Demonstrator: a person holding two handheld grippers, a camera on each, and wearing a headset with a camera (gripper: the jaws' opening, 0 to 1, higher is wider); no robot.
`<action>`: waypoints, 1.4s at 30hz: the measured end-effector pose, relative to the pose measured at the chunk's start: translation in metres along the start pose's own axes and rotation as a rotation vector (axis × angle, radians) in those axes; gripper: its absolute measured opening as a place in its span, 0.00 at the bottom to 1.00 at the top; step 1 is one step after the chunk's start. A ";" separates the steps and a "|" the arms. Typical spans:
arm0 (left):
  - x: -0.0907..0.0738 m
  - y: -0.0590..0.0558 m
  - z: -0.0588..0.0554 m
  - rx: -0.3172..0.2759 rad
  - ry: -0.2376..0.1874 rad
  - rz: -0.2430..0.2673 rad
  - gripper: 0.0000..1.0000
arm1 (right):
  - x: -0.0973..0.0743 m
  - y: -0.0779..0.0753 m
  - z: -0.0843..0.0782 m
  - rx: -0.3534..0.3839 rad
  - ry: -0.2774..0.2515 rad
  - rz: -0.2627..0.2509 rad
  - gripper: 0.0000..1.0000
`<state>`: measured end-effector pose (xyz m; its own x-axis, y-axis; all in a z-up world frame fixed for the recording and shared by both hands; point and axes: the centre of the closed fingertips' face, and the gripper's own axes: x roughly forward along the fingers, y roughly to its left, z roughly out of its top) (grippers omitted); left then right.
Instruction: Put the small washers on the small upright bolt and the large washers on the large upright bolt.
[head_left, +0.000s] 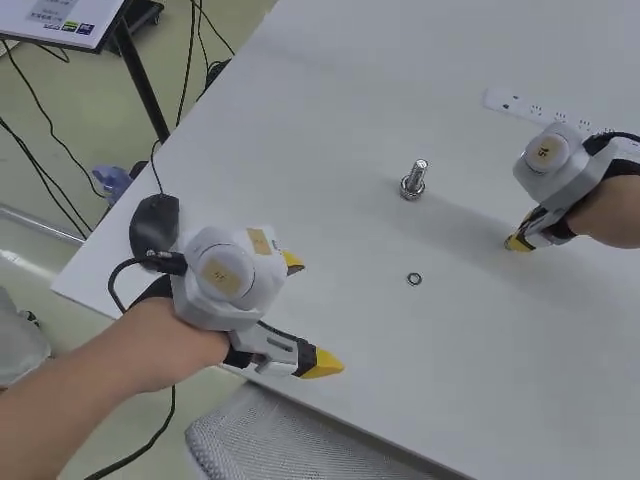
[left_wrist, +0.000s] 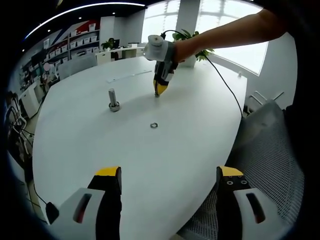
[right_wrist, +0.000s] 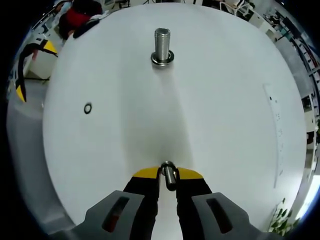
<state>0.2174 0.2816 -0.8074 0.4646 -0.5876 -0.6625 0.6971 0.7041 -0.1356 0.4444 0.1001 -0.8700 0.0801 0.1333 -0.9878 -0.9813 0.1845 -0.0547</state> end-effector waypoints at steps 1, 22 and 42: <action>0.000 0.000 0.000 -0.002 -0.001 0.000 0.77 | 0.000 0.001 0.000 -0.002 0.001 0.000 0.13; -0.001 -0.002 -0.004 -0.011 0.005 -0.001 0.75 | -0.007 0.005 0.001 -0.011 0.004 -0.011 0.19; -0.004 -0.003 0.003 0.006 -0.009 -0.005 0.75 | -0.033 -0.005 0.011 -0.021 -0.028 -0.024 0.25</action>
<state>0.2150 0.2803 -0.8020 0.4659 -0.5948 -0.6551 0.7026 0.6987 -0.1348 0.4487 0.1054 -0.8351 0.1083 0.1568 -0.9817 -0.9825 0.1676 -0.0816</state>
